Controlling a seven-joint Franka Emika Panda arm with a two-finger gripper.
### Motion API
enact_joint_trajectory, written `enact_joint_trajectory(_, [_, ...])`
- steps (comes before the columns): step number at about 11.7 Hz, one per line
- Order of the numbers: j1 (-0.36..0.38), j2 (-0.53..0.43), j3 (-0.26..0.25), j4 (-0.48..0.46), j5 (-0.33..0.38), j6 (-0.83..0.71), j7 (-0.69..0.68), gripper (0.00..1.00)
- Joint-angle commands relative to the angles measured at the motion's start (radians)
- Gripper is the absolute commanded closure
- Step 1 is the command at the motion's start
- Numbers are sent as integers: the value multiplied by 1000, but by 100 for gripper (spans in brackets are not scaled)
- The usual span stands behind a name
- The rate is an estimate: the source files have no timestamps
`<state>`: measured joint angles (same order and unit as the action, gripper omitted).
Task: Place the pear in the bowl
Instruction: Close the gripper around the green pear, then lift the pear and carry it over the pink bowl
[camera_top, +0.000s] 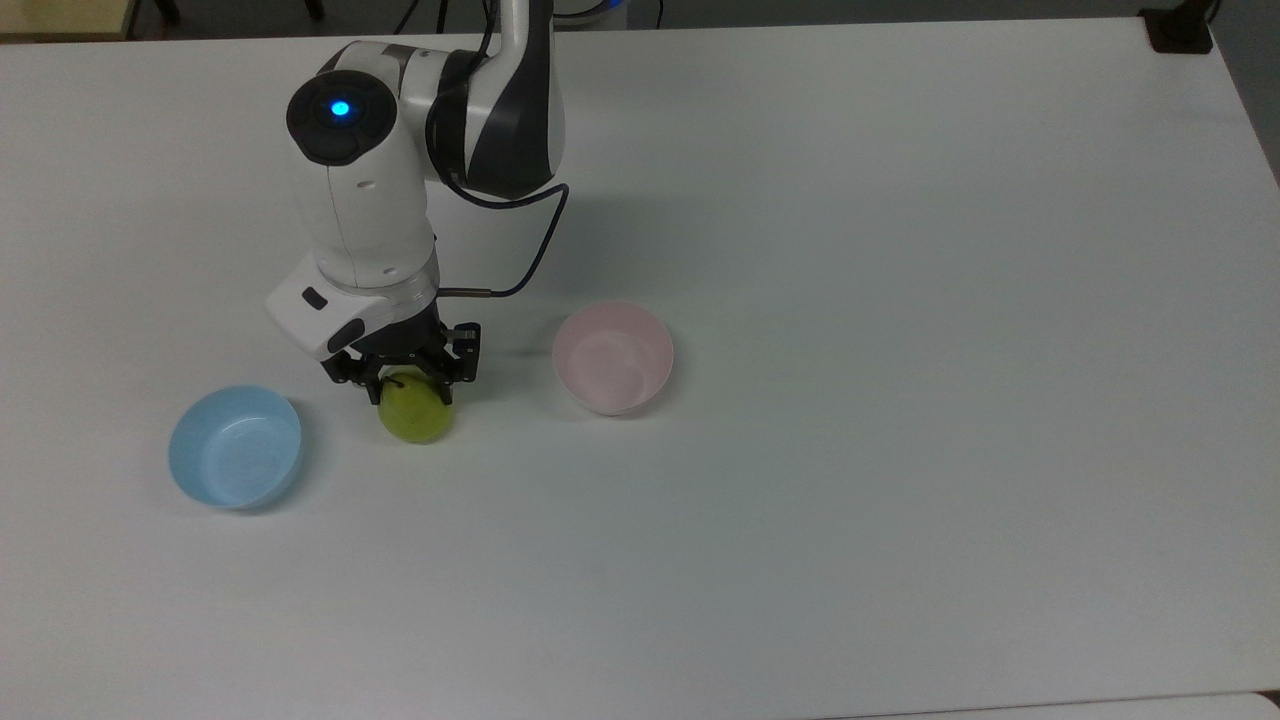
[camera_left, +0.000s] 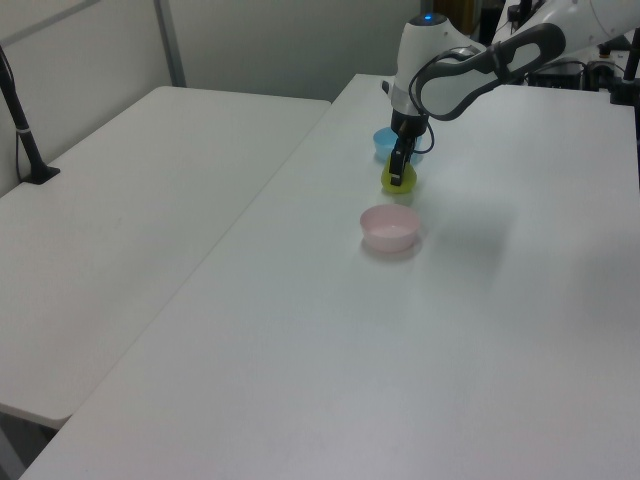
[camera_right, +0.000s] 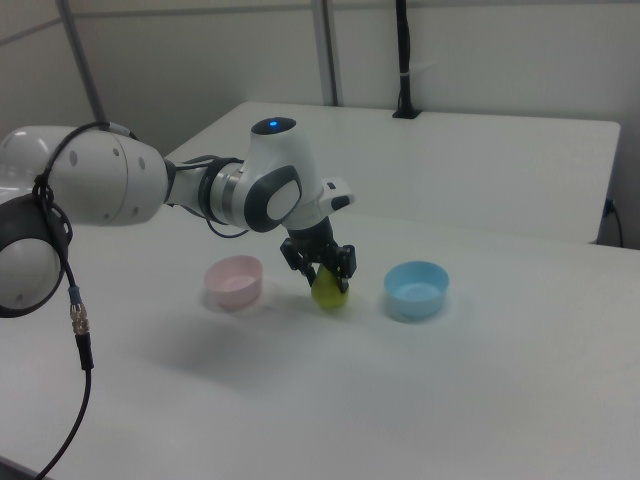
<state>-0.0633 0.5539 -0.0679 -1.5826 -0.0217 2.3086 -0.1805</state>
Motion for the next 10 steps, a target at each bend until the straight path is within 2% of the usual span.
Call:
enact_joint_trajectory(1, [5,-15,-7,-16,3,26,-22,62])
enact_joint_trajectory(3, [4,-72,-9,-25,5,11,-17,62])
enact_joint_trajectory(8, [17,-216,-6,-45,2,-217,24,62])
enact_joint_trajectory(10, [77,-262,-3,-100,2,-225,108,62])
